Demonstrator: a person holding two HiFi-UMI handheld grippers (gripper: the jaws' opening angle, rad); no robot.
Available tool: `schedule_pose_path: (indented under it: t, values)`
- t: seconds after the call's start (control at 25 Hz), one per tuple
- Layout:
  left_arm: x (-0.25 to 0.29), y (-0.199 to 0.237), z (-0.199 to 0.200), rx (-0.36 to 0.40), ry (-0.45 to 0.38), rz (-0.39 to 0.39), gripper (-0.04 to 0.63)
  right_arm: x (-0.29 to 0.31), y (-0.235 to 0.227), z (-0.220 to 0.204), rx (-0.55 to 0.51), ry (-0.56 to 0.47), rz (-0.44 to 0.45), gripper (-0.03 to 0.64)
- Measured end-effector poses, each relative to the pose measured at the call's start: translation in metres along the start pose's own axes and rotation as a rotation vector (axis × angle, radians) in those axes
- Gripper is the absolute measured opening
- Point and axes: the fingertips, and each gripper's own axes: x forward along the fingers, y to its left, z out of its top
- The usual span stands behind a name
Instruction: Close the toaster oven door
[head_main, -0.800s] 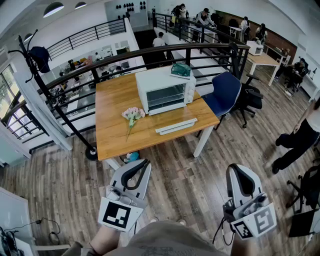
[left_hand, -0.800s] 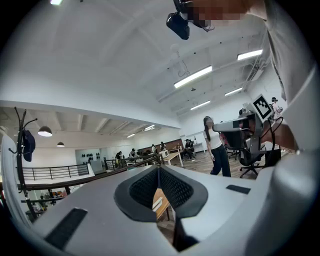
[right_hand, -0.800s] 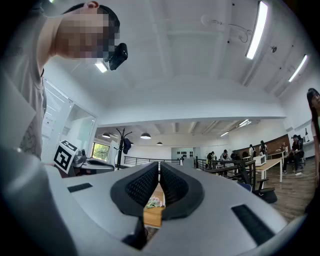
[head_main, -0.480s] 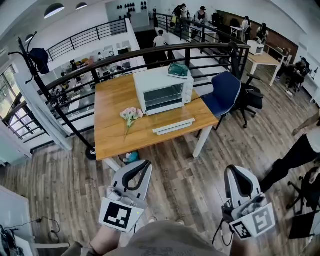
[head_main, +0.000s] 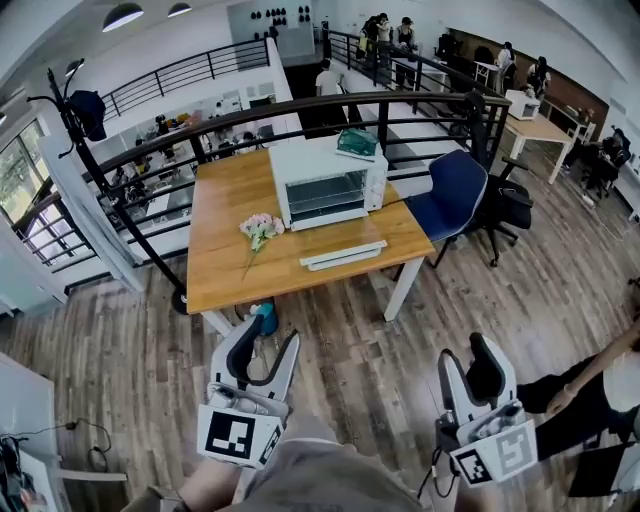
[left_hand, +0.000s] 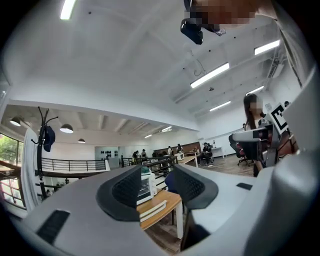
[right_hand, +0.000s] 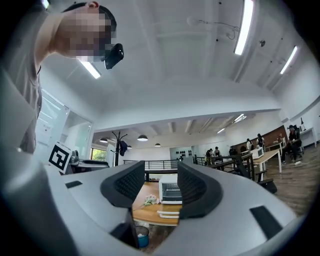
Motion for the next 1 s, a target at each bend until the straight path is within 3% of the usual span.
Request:
schedule_pose_path:
  t: [0.44,1.0]
  values:
    - [0.047,-0.012,-0.043,0.023,0.079,-0.057,0.212,0.030,-0.031,-0.048,0.010,0.091,0.006,0.201]
    - [0.174,0.061,-0.135,-0.038,0.272,-0.091,0.212,0.183,-0.089,-0.138,0.021,0.284,-0.006,0.201]
